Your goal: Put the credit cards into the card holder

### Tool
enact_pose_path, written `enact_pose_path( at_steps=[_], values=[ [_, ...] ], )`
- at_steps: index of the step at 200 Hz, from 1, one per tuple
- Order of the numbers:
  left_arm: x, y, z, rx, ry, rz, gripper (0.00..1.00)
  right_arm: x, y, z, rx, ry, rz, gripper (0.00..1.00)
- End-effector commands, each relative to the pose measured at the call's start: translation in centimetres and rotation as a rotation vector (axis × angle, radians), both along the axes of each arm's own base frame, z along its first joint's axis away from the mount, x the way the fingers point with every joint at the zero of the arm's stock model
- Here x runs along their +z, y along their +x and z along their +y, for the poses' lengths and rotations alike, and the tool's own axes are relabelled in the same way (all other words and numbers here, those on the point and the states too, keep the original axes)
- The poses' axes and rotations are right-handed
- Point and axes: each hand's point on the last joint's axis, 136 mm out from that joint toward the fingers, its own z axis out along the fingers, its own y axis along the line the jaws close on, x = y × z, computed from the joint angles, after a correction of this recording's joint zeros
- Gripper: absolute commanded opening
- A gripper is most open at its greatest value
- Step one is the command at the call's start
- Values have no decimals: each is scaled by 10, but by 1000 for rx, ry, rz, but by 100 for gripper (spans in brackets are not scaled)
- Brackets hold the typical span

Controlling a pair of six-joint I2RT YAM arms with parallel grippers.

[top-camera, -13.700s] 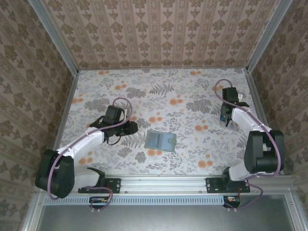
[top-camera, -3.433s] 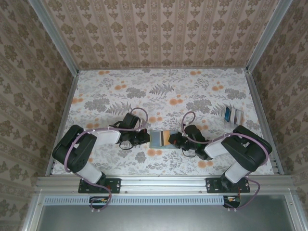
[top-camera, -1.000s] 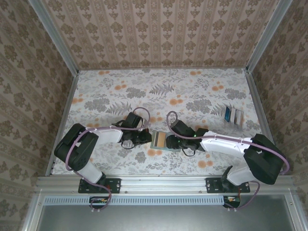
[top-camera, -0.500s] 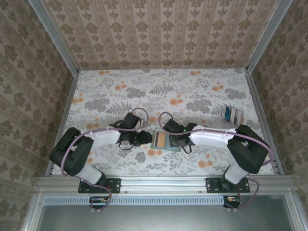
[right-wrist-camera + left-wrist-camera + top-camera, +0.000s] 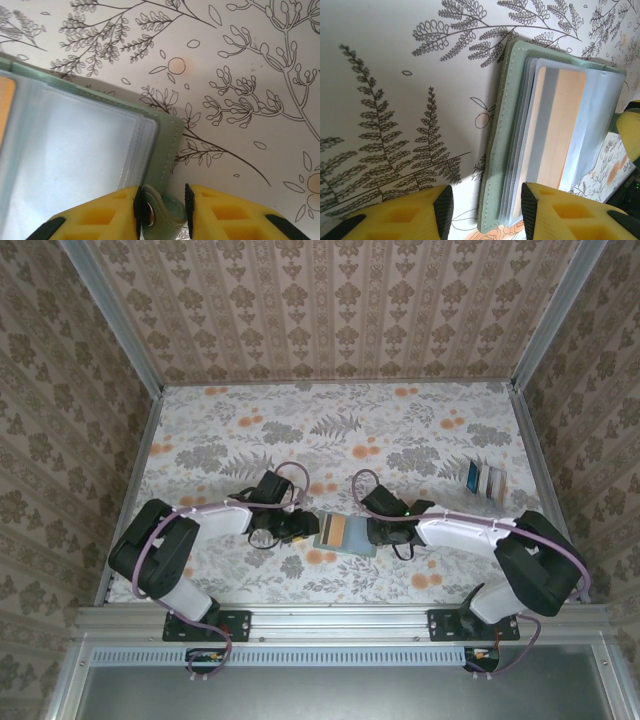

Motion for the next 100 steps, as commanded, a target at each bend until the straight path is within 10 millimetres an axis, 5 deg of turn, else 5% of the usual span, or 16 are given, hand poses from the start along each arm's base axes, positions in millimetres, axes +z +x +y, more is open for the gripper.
enact_pose_path(
  at_steps=[1,51,100],
  values=[
    [-15,-5,-5,-12,14,43,45,7,-4,3,-3,99,-14,35],
    [1,0,-29,-23,-102,60,42,-1,-7,33,25,442,32,30],
    [53,2,-40,-21,-243,27,39,-6,6,65,46,572,56,27]
  ],
)
